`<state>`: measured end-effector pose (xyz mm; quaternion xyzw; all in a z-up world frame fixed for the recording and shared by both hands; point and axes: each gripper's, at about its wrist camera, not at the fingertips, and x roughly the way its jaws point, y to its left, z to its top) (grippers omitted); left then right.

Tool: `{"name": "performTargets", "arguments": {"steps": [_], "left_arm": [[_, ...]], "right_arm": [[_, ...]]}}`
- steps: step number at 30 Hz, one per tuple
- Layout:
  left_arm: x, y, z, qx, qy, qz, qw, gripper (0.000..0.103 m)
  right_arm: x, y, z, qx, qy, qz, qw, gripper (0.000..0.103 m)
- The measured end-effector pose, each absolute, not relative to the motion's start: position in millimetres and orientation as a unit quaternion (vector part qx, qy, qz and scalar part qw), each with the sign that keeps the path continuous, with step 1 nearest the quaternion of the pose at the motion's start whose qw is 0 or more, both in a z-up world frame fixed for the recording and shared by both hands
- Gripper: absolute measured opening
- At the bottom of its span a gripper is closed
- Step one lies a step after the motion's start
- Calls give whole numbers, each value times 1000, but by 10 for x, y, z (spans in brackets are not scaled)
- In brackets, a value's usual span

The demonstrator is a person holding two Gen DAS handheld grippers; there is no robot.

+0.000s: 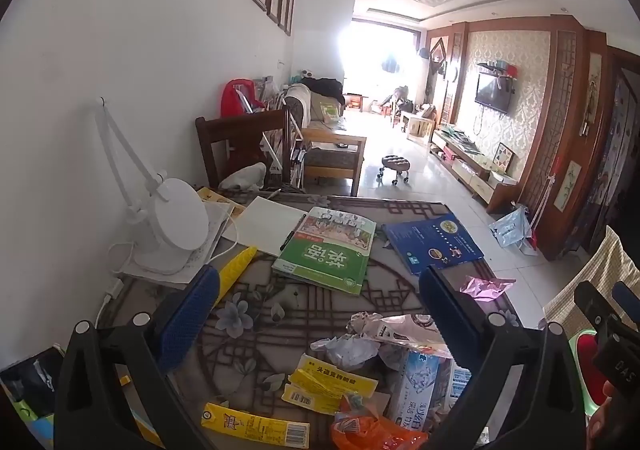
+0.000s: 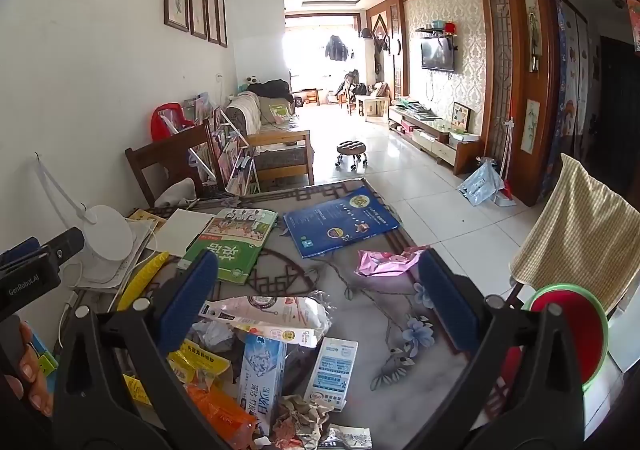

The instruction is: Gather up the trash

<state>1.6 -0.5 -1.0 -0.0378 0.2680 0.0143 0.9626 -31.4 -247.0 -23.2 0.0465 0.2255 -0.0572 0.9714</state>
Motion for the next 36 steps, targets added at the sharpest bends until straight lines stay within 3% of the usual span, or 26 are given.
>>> {"name": "performTargets", "arguments": {"steps": [36], "left_arm": [[4,-30,-48,-41,268,13,963,95]], "right_arm": [[-327,-2532,-241,58,234,-58,969,99]]}}
